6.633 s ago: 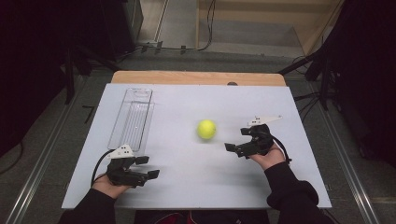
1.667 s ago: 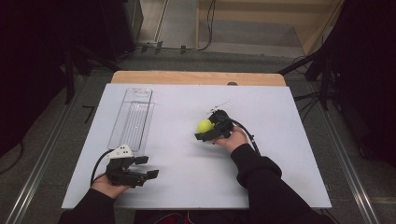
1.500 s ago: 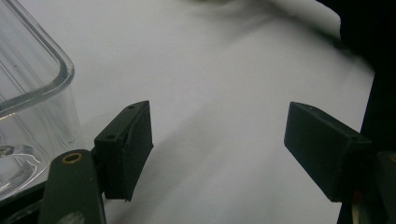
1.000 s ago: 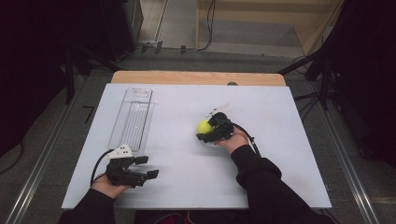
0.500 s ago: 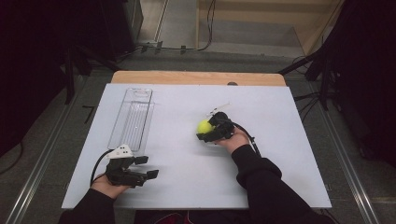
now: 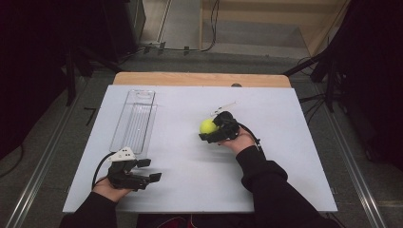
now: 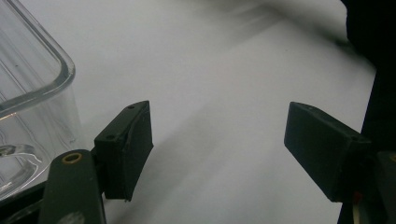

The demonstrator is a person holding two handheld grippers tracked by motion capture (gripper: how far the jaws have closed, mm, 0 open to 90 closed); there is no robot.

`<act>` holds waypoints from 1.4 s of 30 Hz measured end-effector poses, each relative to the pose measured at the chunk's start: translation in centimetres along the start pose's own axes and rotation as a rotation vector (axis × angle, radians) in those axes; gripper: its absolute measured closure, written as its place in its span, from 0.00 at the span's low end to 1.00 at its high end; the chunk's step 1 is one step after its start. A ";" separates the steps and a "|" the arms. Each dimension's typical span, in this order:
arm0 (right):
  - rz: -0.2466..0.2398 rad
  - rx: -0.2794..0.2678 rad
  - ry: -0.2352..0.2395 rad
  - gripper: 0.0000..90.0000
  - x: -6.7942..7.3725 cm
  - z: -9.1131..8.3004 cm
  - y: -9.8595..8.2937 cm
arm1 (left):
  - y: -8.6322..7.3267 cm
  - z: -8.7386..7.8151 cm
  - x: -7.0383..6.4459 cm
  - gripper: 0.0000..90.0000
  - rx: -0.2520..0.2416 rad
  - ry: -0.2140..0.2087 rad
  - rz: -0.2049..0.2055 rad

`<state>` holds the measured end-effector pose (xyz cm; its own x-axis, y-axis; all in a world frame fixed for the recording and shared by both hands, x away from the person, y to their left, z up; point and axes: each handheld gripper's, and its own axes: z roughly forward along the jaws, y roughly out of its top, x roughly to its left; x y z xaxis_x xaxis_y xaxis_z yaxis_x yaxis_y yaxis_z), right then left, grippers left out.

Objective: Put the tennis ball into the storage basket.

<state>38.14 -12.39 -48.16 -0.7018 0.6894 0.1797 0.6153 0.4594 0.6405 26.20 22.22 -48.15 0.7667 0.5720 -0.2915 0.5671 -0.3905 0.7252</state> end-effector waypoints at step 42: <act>-0.026 -0.031 0.073 0.26 2.3 -1.6 1.7 | 0.0 0.0 0.0 0.27 -0.001 0.007 -0.007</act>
<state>36.99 -10.91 -45.40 -0.7423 0.6343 0.2160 0.5862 0.4585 0.6679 26.24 22.23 -48.19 0.7608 0.5796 -0.2918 0.5718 -0.3861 0.7238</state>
